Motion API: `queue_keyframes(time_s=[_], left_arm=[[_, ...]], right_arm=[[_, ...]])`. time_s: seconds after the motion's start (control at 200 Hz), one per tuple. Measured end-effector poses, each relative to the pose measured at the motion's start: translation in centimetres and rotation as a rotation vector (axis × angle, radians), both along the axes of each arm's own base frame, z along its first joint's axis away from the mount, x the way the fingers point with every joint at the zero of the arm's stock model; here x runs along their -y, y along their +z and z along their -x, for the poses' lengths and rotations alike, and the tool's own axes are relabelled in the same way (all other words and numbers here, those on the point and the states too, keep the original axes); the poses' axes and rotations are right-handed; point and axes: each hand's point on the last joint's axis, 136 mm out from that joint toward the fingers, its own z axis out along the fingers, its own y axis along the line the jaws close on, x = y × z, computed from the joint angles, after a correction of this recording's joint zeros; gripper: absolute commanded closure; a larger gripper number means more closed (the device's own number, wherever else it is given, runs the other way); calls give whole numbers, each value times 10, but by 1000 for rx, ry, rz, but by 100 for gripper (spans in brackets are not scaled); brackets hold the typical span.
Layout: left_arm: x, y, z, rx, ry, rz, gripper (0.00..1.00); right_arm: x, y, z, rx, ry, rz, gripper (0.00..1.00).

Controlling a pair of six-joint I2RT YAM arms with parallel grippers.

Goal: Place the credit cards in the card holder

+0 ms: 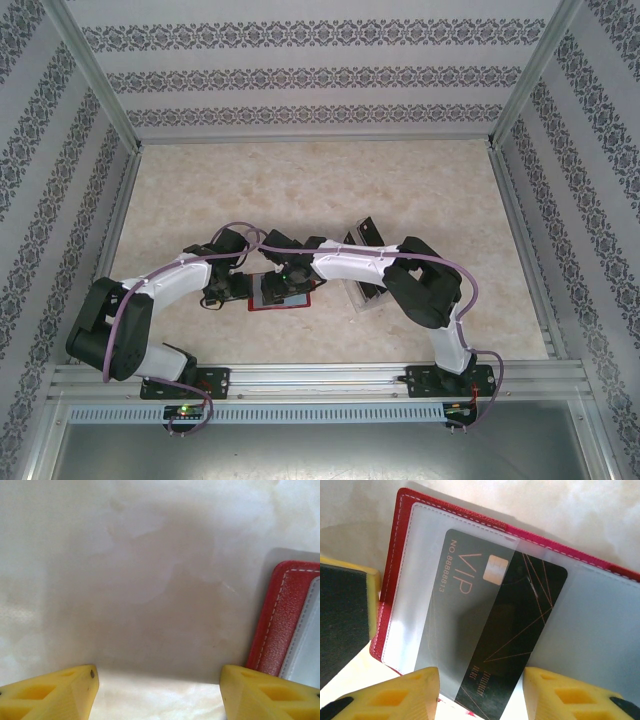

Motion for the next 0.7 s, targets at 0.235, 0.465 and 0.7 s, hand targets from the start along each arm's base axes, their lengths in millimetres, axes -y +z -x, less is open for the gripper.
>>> queue_keyframes(time_s=[0.235,0.465,0.7], left_arm=[[0,0,0,0,0,0,33],[0,0,0,0,0,0,33],[0,0,0,0,4,1,33]], right_arm=[[-2,1,-1,1,1,-3,52],[-8,4,-3,1,3,-13,52],[-15,2,-1,-8,16,-16,51]])
